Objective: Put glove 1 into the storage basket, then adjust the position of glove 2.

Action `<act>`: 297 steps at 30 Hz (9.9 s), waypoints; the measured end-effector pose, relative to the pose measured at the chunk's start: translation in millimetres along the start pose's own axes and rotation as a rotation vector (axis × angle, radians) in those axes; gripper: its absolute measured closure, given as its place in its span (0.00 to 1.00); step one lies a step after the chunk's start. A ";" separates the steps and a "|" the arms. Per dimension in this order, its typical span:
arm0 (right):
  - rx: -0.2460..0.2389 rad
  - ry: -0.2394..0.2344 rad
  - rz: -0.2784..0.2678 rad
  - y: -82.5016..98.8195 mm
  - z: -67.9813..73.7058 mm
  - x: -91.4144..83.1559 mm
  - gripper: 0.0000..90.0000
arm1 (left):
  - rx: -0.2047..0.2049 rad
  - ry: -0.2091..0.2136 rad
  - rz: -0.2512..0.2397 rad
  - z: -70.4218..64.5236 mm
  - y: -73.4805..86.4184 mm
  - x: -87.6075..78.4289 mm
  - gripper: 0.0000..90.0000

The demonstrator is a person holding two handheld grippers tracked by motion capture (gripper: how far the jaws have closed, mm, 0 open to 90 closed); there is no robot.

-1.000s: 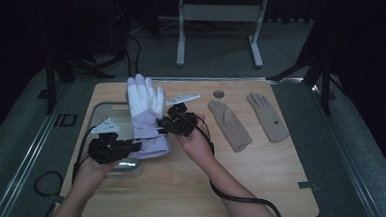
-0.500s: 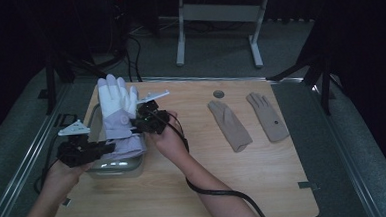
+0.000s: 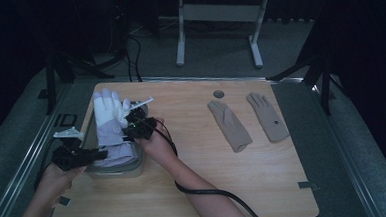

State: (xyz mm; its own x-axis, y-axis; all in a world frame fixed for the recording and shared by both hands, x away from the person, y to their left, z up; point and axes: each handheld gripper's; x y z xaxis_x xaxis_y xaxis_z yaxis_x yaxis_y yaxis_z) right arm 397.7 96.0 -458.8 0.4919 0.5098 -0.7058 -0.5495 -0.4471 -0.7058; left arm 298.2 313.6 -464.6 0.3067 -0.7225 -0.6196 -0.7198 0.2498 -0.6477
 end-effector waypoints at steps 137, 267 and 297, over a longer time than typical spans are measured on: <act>0.067 0.343 -0.112 168.6 -283.9 -110.5 0.38 | 0.321 0.100 -0.210 -119.9 29.3 182.5 0.02; 0.278 0.609 -0.037 205.6 -375.6 -158.6 0.55 | 0.361 0.144 -0.217 -122.1 36.6 192.3 0.02; 0.345 0.625 0.040 212.8 -403.0 -126.3 0.89 | 0.356 0.152 -0.216 -121.8 38.1 191.5 0.02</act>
State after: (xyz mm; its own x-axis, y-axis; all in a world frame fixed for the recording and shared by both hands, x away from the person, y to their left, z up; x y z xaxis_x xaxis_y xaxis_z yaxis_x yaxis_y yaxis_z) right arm 490.9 -359.7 -544.2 0.7051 -0.0648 -0.7062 -0.7068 -0.1456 -0.6923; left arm 253.7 106.2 -553.9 0.3125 -0.8626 -0.3978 -0.3815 0.2696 -0.8842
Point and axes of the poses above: each handheld gripper's, and its own axes: x roughly forward along the jaws, y roughly out of its underside, z roughly to its left, and after that the axes turned 14 degrees about y, right-handed
